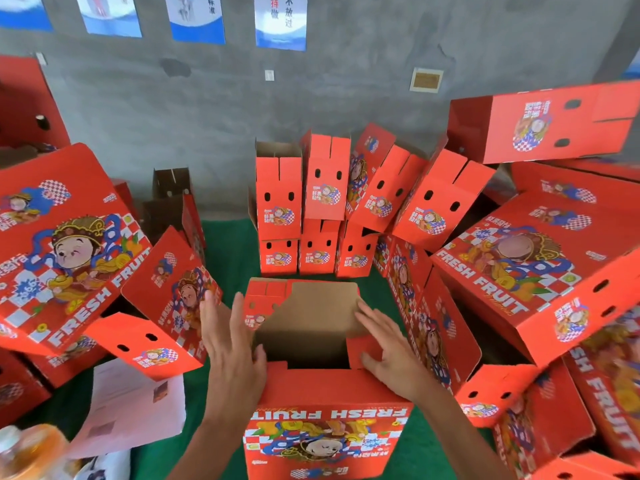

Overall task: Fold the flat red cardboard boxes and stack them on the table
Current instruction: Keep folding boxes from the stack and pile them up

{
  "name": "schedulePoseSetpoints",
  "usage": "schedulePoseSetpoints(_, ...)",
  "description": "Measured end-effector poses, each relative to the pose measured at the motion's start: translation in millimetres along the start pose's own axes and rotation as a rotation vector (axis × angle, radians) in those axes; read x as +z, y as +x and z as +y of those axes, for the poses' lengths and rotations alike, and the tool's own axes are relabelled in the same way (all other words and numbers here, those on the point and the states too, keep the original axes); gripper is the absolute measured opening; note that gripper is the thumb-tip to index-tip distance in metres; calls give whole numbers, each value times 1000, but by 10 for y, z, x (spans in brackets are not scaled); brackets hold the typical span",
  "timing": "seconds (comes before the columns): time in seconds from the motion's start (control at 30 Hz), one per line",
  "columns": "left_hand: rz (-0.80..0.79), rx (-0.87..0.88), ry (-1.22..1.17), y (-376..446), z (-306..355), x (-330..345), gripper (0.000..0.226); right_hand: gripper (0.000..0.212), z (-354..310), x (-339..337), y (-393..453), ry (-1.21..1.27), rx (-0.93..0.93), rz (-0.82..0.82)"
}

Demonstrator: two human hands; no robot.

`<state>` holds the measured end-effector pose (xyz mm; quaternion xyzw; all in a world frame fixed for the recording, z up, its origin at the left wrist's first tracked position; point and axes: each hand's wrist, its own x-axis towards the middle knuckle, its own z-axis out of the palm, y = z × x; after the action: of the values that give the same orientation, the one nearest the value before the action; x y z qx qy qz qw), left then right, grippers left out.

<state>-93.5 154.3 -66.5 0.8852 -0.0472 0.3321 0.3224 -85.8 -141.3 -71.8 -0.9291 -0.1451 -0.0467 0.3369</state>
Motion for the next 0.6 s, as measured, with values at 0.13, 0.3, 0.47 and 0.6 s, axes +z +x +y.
schedulePoseSetpoints(0.13, -79, 148, -175, -54, 10, -26, 92, 87, -22, -36, 55, 1, 46, -49)
schedulePoseSetpoints(0.3, -601, 154, -150, -18, -65, -1, 39, 91, -4, -27, 60, 31, 45, -44)
schedulePoseSetpoints(0.47, -464, 12, -323, 8, -145, 125, 61, 96, -5, 22, -31, 211, 109, 101)
schedulePoseSetpoints(0.6, -422, -72, -308, -2, -147, 145, 90, 26, -4, 22, -103, 349, 92, 248)
